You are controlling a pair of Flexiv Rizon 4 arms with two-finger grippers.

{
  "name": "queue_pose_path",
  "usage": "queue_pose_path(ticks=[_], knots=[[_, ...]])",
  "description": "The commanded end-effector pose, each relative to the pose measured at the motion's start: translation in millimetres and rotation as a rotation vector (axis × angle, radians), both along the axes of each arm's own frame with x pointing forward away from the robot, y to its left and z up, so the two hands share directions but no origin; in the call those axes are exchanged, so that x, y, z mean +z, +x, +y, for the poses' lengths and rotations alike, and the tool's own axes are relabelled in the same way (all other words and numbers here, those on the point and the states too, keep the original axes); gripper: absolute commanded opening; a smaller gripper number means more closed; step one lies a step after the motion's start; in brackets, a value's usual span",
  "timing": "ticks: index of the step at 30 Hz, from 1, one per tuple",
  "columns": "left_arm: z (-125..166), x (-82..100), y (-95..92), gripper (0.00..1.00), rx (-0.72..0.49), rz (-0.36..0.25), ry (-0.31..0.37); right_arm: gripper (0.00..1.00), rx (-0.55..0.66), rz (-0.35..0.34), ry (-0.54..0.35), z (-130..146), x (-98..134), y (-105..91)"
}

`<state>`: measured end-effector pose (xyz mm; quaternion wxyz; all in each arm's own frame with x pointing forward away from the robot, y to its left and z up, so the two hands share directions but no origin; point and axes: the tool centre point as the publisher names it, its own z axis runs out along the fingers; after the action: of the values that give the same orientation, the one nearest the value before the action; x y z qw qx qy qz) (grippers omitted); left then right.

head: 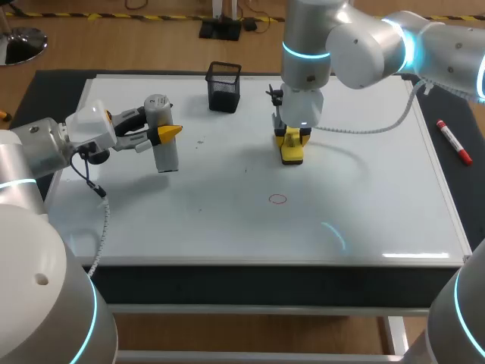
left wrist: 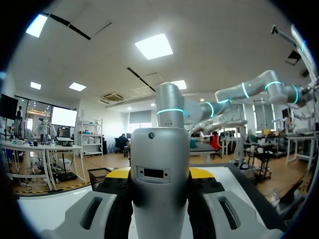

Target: Pick up the inspection probe, press it on each red-marked spot on the whiteboard one by one, put down the probe, pick up the eraser, and wipe off all the red marks.

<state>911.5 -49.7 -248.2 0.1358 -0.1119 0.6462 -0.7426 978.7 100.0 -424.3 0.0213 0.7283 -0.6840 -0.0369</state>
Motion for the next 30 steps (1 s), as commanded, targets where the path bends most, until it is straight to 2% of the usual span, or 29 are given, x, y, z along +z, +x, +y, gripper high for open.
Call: queue_pose_path(ticks=[1,13,21,26,30], knots=[[-1,-0.3,0.1,0.00,0.003,-0.004,-0.003,0.00,-0.010,0.002,-0.003,-13,-4,5.5],[-1,-0.3,0.1,0.00,0.003,-0.004,-0.003,0.00,-0.070,-0.006,-0.013,-40,-5,18.5],[-1,-0.3,0.1,0.00,0.003,-0.004,-0.003,0.00,-0.063,-0.005,0.002,-61,26,37.7],[-1,-0.3,0.1,0.00,0.003,-0.004,-0.003,0.00,-0.095,-0.005,0.005,-97,45,65.2],[-1,-0.3,0.1,0.00,0.003,-0.004,-0.003,0.00,-0.119,-0.017,0.003,-119,56,79.3]])
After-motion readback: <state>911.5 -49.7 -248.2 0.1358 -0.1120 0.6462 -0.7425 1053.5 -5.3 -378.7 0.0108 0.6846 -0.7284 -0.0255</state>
